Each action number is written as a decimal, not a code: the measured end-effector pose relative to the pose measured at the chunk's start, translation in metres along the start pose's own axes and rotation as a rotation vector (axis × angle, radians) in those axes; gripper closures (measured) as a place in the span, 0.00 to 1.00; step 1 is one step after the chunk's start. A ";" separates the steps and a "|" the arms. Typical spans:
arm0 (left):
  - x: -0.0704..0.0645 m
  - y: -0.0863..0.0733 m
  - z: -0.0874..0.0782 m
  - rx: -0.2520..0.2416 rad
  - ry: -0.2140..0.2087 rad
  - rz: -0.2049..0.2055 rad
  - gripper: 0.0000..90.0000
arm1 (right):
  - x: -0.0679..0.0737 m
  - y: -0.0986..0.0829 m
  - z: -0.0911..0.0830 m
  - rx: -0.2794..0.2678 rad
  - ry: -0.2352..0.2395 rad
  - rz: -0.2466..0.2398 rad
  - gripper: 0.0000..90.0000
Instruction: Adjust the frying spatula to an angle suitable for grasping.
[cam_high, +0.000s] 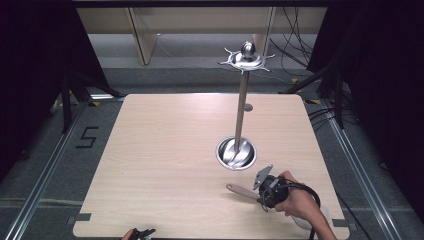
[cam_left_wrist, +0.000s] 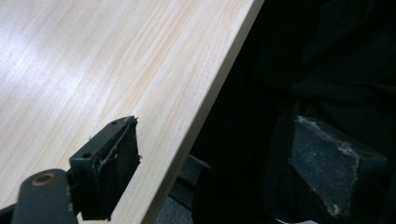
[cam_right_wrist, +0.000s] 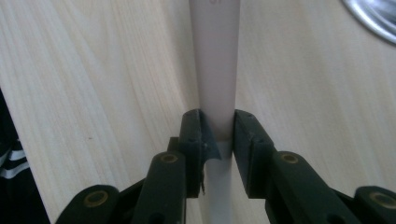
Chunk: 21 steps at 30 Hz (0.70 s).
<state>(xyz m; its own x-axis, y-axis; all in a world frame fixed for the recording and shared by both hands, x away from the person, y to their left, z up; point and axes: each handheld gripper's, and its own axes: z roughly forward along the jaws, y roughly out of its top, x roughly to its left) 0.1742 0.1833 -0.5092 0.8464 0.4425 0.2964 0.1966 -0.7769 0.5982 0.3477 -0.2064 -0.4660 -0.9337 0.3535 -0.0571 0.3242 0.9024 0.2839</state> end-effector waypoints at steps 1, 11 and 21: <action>0.000 0.000 0.000 -0.002 0.001 0.002 0.17 | -0.001 -0.002 -0.002 -0.017 0.004 0.007 0.83; 0.000 0.000 0.001 0.001 0.005 -0.001 0.17 | -0.008 -0.019 -0.024 -0.146 -0.039 0.129 0.83; 0.001 0.000 0.000 0.002 0.012 0.001 0.17 | -0.010 -0.027 -0.039 -0.235 -0.080 0.180 0.83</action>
<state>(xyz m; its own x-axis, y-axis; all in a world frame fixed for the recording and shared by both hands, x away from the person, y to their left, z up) 0.1745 0.1837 -0.5091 0.8408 0.4465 0.3060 0.1963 -0.7783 0.5965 0.3420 -0.2436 -0.4361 -0.8462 0.5296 -0.0587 0.4309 0.7449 0.5094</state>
